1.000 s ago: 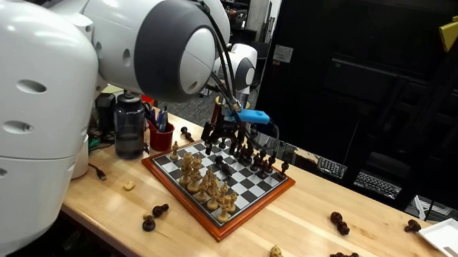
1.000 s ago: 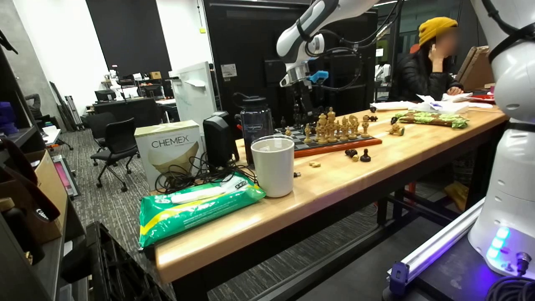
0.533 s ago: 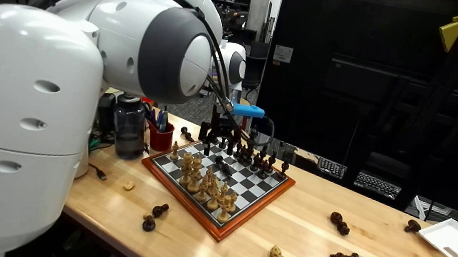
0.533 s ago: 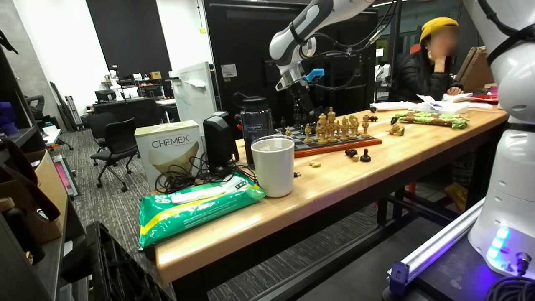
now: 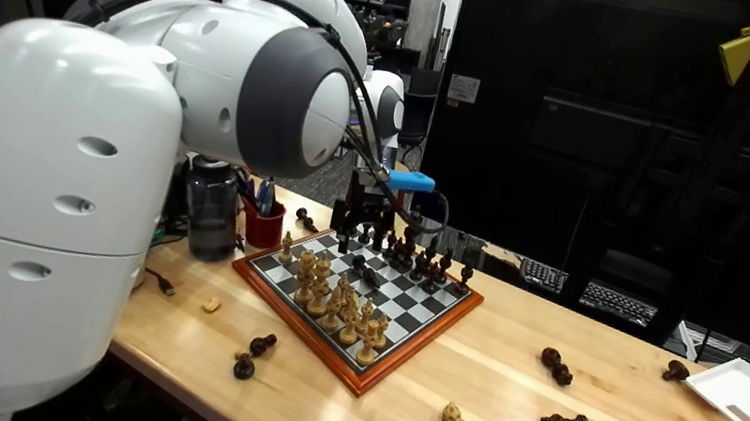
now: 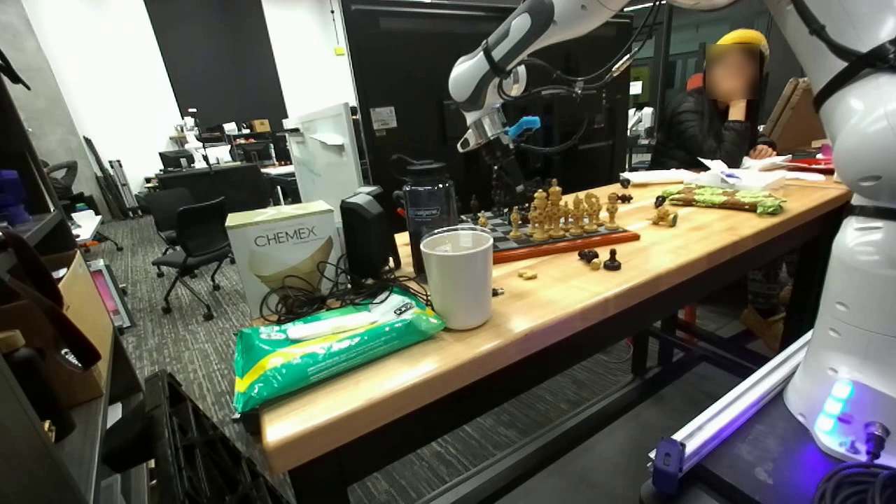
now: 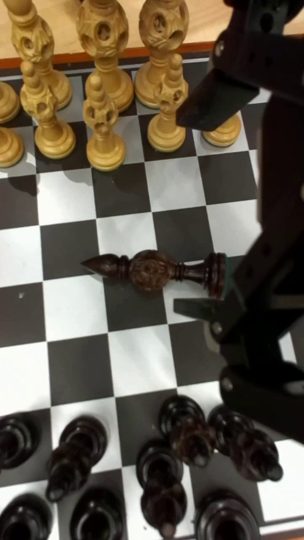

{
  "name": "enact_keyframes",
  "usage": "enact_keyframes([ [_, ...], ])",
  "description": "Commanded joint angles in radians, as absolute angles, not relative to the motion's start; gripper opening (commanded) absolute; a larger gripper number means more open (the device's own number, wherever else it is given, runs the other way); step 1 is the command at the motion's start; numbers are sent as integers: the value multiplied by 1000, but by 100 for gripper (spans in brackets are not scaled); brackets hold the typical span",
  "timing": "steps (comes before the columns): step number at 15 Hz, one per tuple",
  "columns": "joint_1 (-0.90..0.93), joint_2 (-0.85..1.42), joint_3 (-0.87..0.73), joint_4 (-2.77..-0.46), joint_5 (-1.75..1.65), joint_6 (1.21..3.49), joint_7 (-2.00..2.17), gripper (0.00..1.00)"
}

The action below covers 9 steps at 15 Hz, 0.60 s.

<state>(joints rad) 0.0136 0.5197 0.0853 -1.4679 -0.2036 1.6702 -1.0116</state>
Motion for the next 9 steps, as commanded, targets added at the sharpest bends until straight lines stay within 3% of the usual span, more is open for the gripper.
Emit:
enact_keyframes([
  [1, -49, 463, 121, -1517, -121, 1746, -1184, 100],
  [9, -56, 496, 107, -1475, -66, 1739, -1265, 100],
])
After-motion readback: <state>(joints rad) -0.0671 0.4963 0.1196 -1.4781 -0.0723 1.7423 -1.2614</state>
